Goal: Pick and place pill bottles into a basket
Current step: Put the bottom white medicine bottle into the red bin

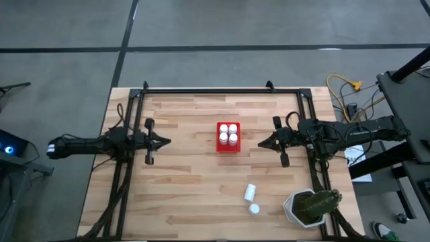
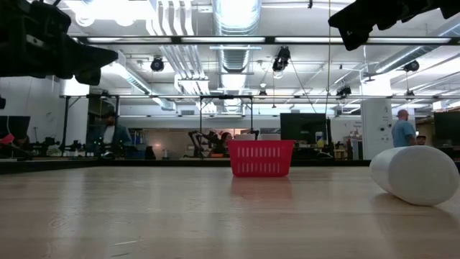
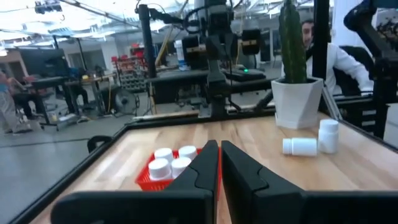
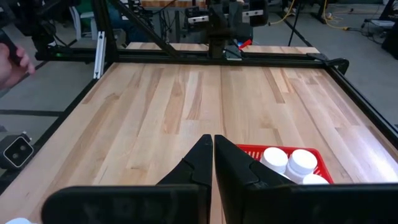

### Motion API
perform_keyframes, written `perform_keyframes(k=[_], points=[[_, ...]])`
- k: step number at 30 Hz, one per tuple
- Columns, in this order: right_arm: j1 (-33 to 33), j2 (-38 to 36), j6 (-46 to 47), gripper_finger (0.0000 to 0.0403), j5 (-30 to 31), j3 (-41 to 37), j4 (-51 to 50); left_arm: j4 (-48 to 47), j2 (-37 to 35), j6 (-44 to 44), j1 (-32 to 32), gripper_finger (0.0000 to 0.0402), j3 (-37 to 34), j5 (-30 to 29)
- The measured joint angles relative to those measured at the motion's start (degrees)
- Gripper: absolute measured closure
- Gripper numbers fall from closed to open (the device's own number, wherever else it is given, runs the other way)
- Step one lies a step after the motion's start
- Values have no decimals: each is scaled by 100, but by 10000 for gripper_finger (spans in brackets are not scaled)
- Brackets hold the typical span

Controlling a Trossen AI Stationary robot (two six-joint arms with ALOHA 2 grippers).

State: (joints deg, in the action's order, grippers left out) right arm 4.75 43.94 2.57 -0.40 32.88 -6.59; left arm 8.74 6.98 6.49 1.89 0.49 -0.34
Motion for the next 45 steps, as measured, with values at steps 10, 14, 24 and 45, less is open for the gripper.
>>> perform_keyframes(k=[10,14,24,45], points=[[0,0,-22,394,0,0,0,-526,-485,136,-2,400,-4,0],[0,0,-39,394,-2,0,0,-715,-362,143,-1,400,-7,-43],[0,-2,2,394,0,0,-2,-670,-218,143,-2,400,-13,-61],[0,737,-134,394,-733,1718,-2315,-671,-159,143,-1,400,-20,-61]])
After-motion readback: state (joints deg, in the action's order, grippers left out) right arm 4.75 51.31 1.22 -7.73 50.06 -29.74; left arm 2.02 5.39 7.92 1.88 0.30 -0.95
